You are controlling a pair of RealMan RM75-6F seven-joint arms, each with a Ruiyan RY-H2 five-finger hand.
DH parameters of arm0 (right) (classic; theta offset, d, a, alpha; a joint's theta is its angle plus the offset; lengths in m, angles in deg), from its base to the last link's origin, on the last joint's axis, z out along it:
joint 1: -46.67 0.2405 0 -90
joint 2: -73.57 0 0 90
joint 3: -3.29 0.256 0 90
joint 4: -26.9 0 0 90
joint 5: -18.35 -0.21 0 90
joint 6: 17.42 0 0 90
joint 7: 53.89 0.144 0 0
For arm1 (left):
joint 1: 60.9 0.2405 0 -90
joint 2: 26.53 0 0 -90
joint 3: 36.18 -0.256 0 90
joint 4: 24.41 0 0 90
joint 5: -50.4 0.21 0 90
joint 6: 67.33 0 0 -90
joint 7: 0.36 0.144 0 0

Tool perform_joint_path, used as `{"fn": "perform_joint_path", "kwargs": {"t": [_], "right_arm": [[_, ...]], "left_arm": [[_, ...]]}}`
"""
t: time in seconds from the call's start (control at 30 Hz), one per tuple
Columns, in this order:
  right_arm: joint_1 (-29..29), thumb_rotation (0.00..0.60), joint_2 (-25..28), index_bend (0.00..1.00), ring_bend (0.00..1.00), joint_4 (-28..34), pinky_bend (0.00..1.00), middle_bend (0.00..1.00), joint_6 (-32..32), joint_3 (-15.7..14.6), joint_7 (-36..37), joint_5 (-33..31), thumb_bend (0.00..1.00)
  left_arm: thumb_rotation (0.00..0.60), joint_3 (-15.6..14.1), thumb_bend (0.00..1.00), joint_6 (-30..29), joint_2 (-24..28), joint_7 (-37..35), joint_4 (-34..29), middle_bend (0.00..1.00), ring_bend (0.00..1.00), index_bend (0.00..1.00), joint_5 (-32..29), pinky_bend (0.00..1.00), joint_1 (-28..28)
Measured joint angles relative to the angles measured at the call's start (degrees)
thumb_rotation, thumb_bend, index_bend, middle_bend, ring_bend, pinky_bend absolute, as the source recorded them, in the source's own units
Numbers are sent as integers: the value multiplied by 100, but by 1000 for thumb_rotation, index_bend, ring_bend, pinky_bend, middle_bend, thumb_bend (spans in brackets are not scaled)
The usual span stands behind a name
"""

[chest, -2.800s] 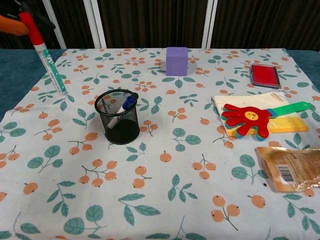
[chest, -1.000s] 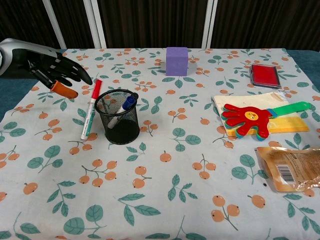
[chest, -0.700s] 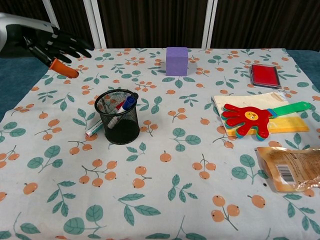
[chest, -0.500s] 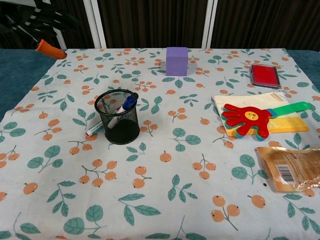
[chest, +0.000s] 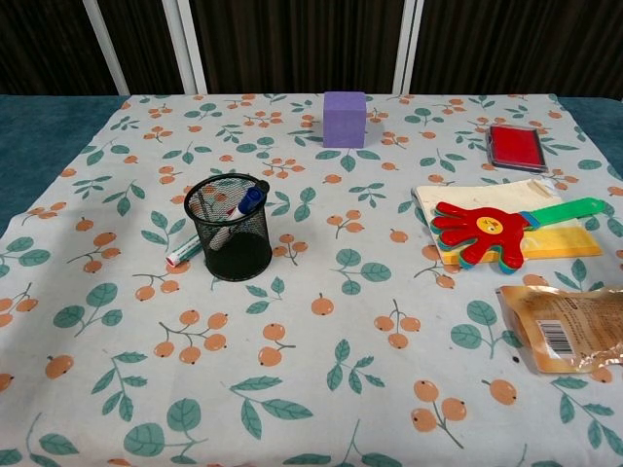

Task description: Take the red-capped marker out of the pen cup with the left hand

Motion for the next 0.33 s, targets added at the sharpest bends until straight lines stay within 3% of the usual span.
{"fn": "perform_joint_path", "kwargs": {"t": [0.17,0.33], "right_arm": [[4,600,-12,73,32,9,192,0,27,-1,-7,42,38],[-5,600,2,73,32,32,192,0,84,2,23,90,37]], "left_arm": [[600,-421,171,-179,-23,-843,561,85,0,185,612,0,593],[600,-483,171,-339,-46,-1173,835,85,0,190,1087,0,836]]}}
